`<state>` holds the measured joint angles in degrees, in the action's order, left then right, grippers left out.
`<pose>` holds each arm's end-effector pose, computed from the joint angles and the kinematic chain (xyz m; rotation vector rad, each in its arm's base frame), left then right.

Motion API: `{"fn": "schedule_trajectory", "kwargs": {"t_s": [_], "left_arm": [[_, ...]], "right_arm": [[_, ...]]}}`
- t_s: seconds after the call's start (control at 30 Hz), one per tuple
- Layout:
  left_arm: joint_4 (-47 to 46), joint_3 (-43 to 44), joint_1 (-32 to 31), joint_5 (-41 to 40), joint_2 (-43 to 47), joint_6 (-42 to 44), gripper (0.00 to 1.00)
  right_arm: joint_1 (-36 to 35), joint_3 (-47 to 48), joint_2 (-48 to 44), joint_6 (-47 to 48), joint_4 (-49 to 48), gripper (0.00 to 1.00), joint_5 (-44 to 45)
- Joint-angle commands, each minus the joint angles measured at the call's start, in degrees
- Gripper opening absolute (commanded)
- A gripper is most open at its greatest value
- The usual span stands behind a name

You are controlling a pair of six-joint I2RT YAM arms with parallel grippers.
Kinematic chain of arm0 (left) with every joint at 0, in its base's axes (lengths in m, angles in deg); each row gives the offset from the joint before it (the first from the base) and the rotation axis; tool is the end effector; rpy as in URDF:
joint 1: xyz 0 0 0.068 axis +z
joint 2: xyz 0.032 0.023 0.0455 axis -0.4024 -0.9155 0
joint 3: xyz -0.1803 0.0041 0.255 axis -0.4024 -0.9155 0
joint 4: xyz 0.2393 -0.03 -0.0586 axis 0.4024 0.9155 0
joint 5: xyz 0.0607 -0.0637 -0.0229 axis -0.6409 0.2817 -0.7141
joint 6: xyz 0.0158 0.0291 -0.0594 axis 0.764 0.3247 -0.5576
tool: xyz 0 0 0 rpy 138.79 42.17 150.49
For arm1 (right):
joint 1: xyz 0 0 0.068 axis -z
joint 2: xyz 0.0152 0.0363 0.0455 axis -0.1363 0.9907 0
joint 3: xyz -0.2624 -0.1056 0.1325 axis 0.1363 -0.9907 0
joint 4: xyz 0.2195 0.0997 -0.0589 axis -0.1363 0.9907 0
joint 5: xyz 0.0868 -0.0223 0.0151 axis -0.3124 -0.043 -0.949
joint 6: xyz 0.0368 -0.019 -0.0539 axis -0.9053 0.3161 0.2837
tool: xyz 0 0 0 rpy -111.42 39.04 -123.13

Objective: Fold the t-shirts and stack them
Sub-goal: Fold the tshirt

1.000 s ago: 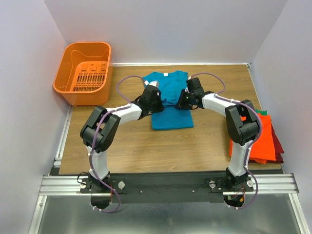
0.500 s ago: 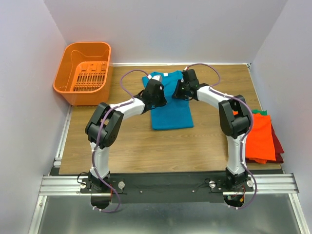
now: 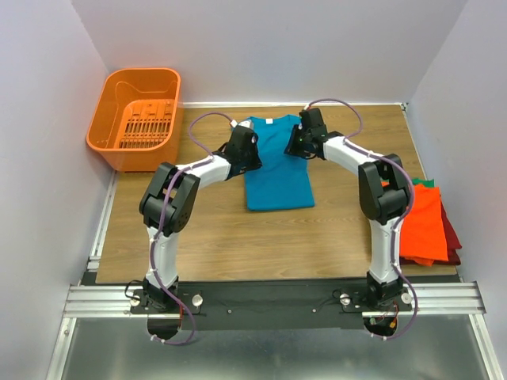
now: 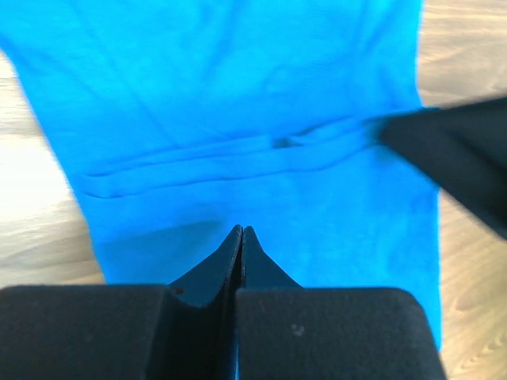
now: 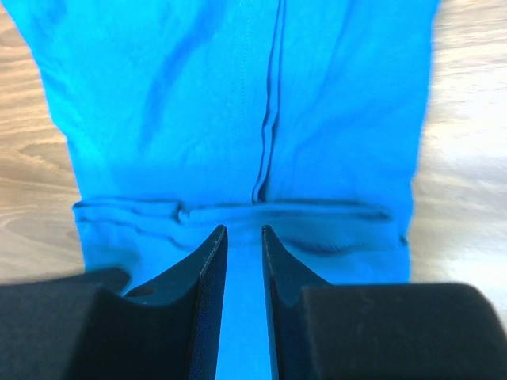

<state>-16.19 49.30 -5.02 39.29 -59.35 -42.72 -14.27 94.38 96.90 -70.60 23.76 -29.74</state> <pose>0.4135 -0.2291 0.2092 -0.1537 2.3182 -0.6495 0.4657 0.1931 0.2107 0.1303 2.4058 0.5140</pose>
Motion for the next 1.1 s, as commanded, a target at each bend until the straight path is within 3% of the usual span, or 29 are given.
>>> {"fn": "schedule_trajectory", "kwargs": {"t_s": [0.0, 0.43, 0.83, 0.93, 1.07], "left_arm": [[0.5, 1.2, 1.6, -1.3, -1.4, 0.3, 0.06], [0.5, 1.2, 4.8, 0.0, -5.6, -0.6, 0.0], [0.5, 0.3, 6.5, 0.7, -3.4, 0.4, 0.0], [0.3, 1.1, 6.6, 1.9, -1.5, 2.2, 0.04], [0.2, 1.6, 6.6, 3.6, 1.9, 3.1, 0.22]], "right_arm": [[0.3, -3.4, -6.6, 0.0, 0.6, 0.31, 2.0], [5.8, -11.6, -4.6, -2.0, 0.7, 0.31, 1.2], [7.2, -15.9, -5.9, -2.3, 1.1, 0.3, 1.1], [7.2, -16.9, -9.4, -3.1, 1.2, 0.3, 1.7], [7.2, -18.0, -14.4, -3.9, 1.5, 0.31, 0.1]]}}
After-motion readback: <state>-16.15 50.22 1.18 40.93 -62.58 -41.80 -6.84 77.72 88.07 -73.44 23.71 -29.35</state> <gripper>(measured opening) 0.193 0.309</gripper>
